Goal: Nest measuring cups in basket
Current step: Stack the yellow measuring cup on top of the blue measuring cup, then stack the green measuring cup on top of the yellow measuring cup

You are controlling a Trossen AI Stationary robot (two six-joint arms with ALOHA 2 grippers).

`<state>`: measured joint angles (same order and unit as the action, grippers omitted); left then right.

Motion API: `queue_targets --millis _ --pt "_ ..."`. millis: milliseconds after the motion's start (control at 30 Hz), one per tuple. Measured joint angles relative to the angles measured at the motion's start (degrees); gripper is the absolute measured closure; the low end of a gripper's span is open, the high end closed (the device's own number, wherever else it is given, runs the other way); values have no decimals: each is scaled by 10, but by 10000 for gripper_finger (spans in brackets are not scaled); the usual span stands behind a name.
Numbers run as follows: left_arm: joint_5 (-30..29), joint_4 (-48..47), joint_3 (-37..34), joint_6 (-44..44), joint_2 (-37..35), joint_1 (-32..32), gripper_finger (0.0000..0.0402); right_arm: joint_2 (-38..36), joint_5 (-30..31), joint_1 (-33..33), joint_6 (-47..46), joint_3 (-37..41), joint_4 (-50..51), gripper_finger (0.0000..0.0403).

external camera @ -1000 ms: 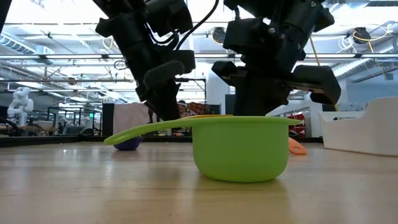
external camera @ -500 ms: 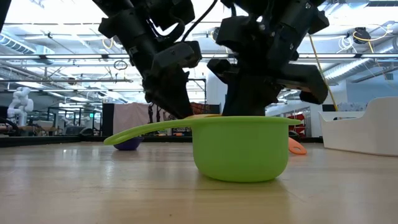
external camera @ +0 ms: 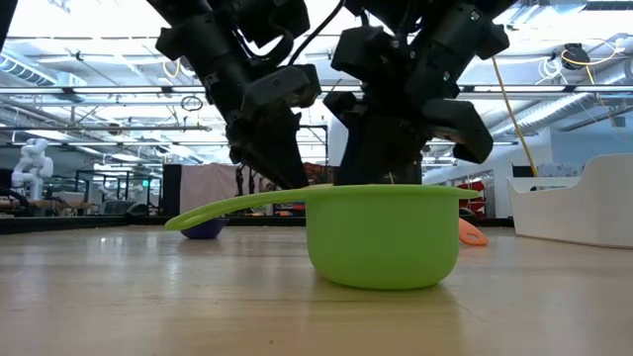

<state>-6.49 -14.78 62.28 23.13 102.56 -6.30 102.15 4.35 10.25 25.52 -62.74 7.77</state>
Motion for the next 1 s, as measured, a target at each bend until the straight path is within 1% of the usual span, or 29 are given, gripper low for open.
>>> queue_targets --millis 200,300,333,467,633,767,867,1000 --pt "-1 -14 0 -7 0 -2 309 0 3 0 -2 0 19 403" --pt "-33 -38 0 -12 -6 0 309 0 8 7 -8 0 22 403" --pt "-46 -49 0 -12 -11 1 309 -1 19 12 -8 0 24 403" --pt "-82 -76 0 -21 -53 1 309 -17 48 33 -9 0 26 403" --pt "-90 -87 1 -36 -124 -15 309 -62 52 62 -51 -1 56 403" --pt "-87 -79 1 -72 -155 -52 309 -94 89 96 -92 -1 101 403" --pt "-85 -73 1 -112 -155 -89 309 -110 138 130 -108 -1 144 403" --pt "-81 -47 1 -130 -145 -135 309 -130 205 158 -142 -1 219 403"
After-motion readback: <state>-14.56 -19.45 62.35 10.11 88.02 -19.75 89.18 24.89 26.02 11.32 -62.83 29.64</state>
